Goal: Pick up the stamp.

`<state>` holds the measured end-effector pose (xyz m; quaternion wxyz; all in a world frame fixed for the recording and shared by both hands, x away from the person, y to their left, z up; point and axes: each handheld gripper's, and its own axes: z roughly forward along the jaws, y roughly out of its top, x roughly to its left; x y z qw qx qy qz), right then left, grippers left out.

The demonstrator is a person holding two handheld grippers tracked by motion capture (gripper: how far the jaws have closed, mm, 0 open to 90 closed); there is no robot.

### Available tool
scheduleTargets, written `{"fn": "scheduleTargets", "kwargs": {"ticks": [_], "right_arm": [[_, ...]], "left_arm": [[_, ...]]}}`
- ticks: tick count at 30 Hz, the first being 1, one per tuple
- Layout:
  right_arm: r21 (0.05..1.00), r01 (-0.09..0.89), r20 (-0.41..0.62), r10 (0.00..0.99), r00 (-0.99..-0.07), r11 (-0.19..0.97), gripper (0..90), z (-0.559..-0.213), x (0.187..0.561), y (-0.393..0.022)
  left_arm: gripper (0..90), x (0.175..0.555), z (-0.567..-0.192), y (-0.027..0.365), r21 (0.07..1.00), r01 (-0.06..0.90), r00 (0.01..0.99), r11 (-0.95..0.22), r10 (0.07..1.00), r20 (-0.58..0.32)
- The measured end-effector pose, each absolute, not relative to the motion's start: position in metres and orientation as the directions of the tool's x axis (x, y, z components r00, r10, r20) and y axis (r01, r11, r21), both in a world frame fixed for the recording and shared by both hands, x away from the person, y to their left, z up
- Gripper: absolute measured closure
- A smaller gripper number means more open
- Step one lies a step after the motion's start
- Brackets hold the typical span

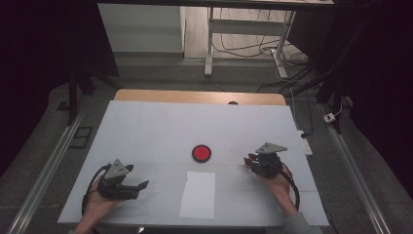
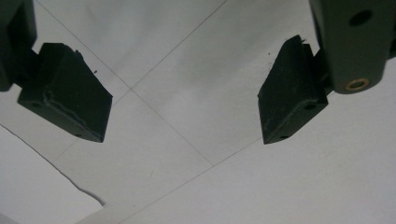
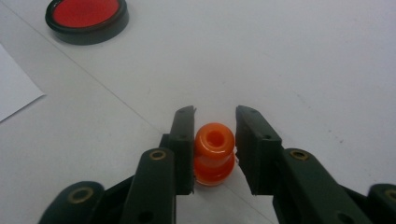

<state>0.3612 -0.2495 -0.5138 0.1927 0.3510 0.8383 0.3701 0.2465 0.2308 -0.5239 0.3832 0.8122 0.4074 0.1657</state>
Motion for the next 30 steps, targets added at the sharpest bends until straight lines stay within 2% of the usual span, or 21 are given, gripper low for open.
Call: {"fn": "scheduleTargets", "kwargs": {"ticks": [10, 30], "right_arm": [[0.767, 0.461, -0.030, 0.742, -0.670, 0.447, 71.3, -0.514, 0.361, -0.251], [0.838, 0.394, -0.010, 0.732, -0.681, 0.378, 71.4, -0.495, 0.352, -0.252]], "left_arm": [[18.0, 0.247, -0.524, 0.231, 0.759, 0.534, 0.614, -0.372, 0.788, -0.046], [18.1, 0.247, -0.524, 0.230, 0.760, 0.535, 0.613, -0.368, 0.788, -0.050]]}}
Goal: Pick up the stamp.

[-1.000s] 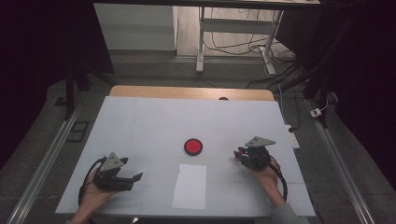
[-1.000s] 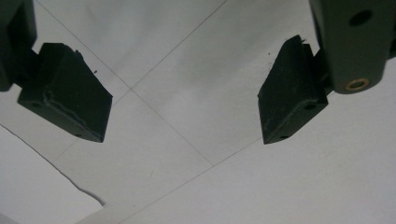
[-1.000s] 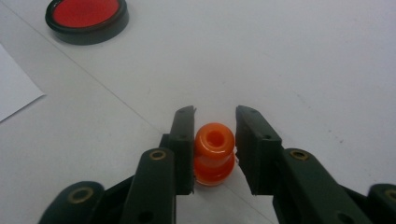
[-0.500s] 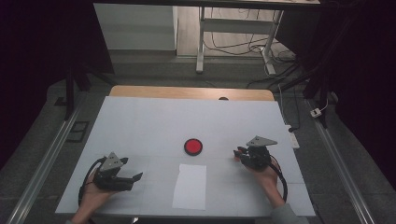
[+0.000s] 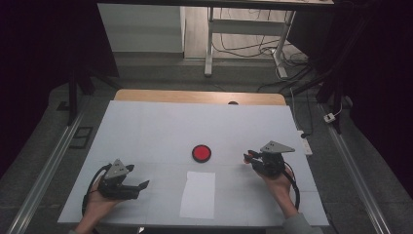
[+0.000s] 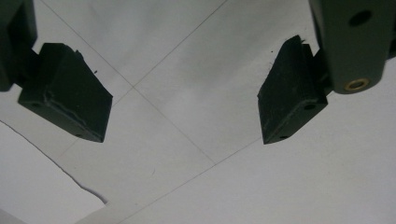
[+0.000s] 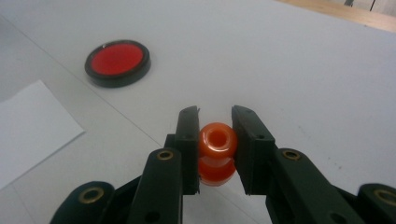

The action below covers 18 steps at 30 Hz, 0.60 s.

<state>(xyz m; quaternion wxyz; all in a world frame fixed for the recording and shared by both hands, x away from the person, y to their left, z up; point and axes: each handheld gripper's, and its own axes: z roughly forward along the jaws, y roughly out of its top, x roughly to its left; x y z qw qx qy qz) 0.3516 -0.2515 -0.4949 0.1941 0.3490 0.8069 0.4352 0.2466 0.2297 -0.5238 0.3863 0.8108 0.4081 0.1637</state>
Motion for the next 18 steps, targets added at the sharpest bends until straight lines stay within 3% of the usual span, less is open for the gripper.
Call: {"fn": "scheduleTargets", "kwargs": {"ticks": [18], "right_arm": [[0.886, 0.342, 0.020, 0.713, -0.701, 0.312, 71.4, -0.476, 0.341, -0.248]], "left_arm": [[18.8, 0.246, -0.524, 0.230, 0.762, 0.532, 0.614, -0.369, 0.788, -0.047]]}}
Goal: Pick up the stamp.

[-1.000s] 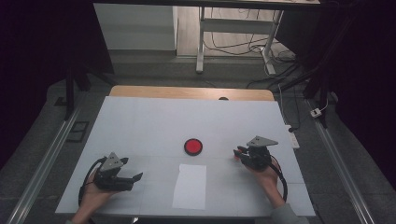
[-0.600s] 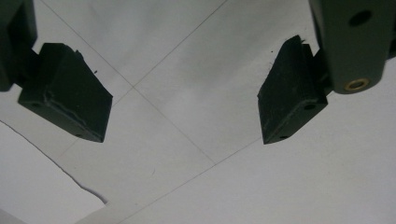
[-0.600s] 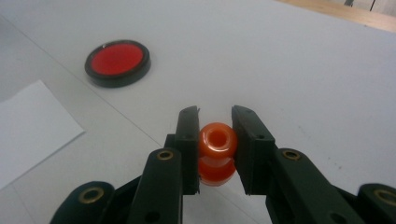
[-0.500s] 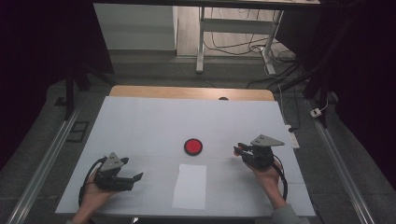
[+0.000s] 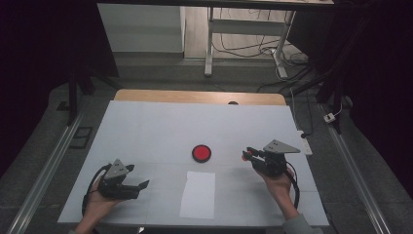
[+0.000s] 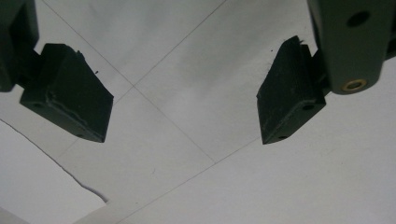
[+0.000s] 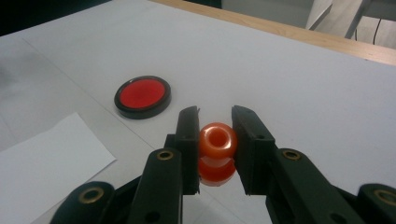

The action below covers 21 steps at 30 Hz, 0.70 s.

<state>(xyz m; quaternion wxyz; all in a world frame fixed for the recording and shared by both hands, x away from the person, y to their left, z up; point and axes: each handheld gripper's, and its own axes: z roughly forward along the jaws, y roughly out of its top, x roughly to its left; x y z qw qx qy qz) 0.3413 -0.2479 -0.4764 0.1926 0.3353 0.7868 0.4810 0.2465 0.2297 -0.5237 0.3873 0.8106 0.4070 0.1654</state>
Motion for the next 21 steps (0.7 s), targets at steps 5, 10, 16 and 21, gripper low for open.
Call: {"fn": "scheduleTargets", "kwargs": {"ticks": [5, 10, 16, 21], "right_arm": [[0.894, 0.327, 0.021, 0.700, -0.713, 0.306, 71.4, -0.4733, 0.3386, -0.2440], [0.895, 0.321, 0.016, 0.696, -0.718, 0.311, 71.4, -0.4717, 0.3372, -0.2419], [0.902, 0.313, 0.019, 0.696, -0.718, 0.298, 71.4, -0.4691, 0.3352, -0.2405], [0.909, 0.307, 0.031, 0.689, -0.724, 0.282, 71.4, -0.4678, 0.3338, -0.2380]], "left_arm": [[18.8, 0.2466, -0.5239, 0.2293, 0.760, 0.532, 0.615, -0.374, 0.787, -0.043], [18.8, 0.2468, -0.5242, 0.2289, 0.759, 0.531, 0.617, -0.376, 0.786, -0.042], [18.8, 0.2471, -0.5244, 0.2284, 0.759, 0.532, 0.617, -0.376, 0.786, -0.043], [18.8, 0.2470, -0.5243, 0.2282, 0.760, 0.531, 0.617, -0.374, 0.786, -0.044]]}}
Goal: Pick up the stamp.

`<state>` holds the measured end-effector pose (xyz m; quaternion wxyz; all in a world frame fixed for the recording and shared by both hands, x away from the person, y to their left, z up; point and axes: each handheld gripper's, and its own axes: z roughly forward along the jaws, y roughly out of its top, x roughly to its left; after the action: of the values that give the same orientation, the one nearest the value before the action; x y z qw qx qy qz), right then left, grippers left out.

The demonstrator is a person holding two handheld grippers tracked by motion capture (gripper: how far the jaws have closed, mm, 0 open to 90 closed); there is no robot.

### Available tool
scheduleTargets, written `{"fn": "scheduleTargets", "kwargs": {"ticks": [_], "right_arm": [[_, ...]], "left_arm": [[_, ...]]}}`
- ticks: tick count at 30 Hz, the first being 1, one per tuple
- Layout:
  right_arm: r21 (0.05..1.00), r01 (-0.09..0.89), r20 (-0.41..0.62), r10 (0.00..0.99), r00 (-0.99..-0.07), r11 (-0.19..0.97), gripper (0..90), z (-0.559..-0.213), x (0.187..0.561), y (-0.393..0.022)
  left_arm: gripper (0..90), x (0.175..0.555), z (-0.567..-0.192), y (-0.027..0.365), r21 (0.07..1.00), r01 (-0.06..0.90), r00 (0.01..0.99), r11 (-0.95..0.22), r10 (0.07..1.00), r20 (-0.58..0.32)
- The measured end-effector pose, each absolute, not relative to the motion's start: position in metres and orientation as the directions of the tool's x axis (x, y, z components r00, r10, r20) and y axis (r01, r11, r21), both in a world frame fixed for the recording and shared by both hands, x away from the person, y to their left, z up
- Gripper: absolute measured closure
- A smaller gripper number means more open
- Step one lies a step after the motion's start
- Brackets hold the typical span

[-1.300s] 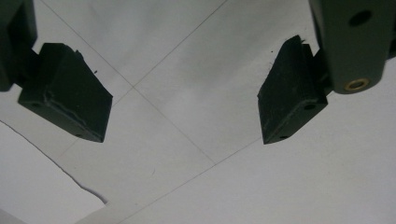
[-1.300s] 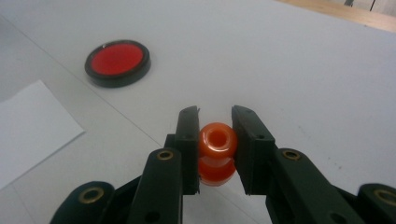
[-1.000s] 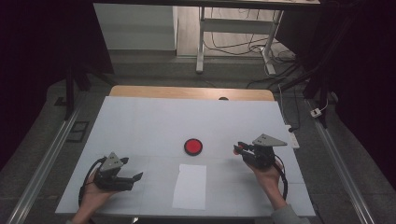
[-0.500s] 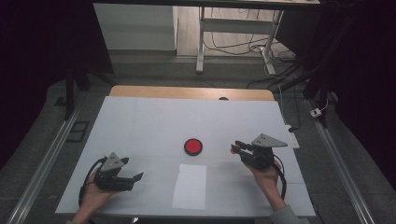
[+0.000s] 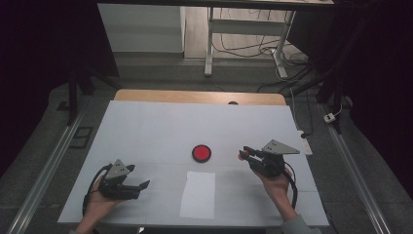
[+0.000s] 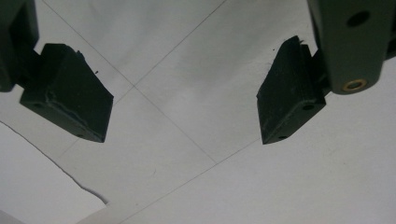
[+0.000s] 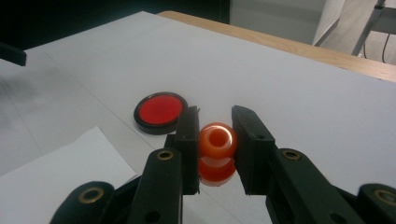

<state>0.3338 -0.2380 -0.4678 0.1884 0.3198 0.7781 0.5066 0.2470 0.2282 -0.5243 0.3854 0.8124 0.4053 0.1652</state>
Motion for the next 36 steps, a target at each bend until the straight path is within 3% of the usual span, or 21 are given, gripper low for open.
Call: {"fn": "scheduleTargets", "kwargs": {"ticks": [36], "right_arm": [[0.908, 0.287, 0.059, 0.585, -0.809, 0.305, 71.4, -0.462, 0.321, -0.198]], "left_arm": [[18.4, 0.248, -0.524, 0.225, 0.757, 0.536, 0.620, -0.374, 0.783, -0.052]]}}
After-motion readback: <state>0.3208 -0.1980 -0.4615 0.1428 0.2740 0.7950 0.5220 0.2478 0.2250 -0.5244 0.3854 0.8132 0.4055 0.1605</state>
